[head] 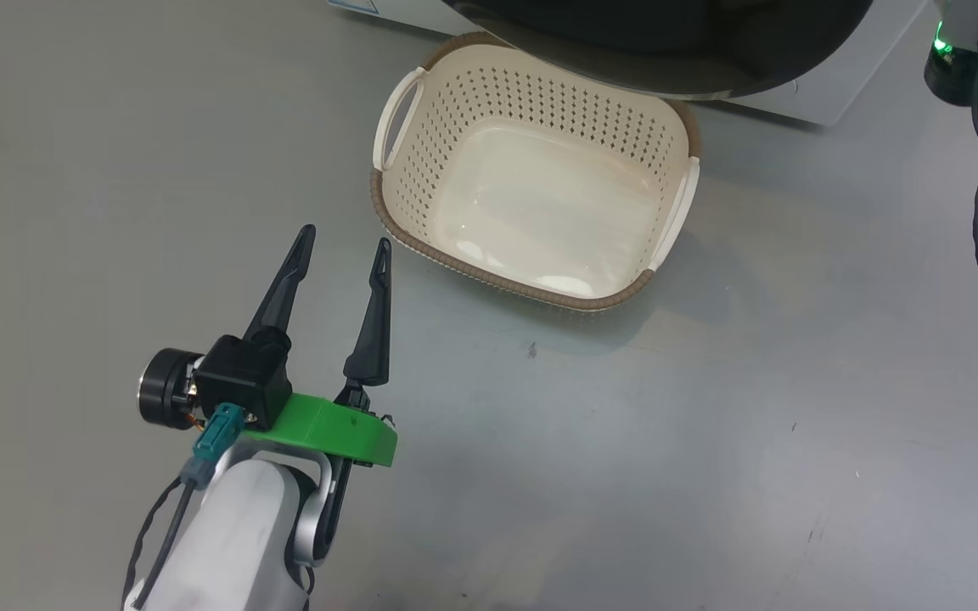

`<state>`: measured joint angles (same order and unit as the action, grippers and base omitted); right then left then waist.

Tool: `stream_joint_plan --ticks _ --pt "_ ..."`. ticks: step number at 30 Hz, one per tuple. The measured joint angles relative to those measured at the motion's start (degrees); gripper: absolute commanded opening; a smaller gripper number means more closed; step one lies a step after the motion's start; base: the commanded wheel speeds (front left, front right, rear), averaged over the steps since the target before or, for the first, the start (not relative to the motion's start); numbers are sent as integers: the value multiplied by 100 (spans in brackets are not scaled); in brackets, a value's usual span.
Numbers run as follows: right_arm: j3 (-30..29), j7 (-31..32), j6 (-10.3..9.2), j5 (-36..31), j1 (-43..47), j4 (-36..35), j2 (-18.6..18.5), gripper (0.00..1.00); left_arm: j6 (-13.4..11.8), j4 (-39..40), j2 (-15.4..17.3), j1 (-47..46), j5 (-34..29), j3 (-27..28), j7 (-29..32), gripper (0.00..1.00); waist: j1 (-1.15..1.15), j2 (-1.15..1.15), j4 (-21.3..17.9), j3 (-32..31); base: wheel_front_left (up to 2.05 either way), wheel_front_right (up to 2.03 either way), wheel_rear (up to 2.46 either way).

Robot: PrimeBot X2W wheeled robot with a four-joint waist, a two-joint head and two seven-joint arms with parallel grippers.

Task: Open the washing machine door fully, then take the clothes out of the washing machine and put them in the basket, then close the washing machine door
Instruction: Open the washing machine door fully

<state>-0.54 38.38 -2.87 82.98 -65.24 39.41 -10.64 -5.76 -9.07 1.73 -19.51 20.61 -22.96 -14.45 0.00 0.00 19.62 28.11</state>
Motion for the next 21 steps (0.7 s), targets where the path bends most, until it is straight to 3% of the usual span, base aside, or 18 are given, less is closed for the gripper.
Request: stream_joint_plan --ticks 21 --pt "19 636 -35 396 780 390 320 0 -20 -189 1 36 -4 15 0 100 0 0 -10 -669 0 0 0"
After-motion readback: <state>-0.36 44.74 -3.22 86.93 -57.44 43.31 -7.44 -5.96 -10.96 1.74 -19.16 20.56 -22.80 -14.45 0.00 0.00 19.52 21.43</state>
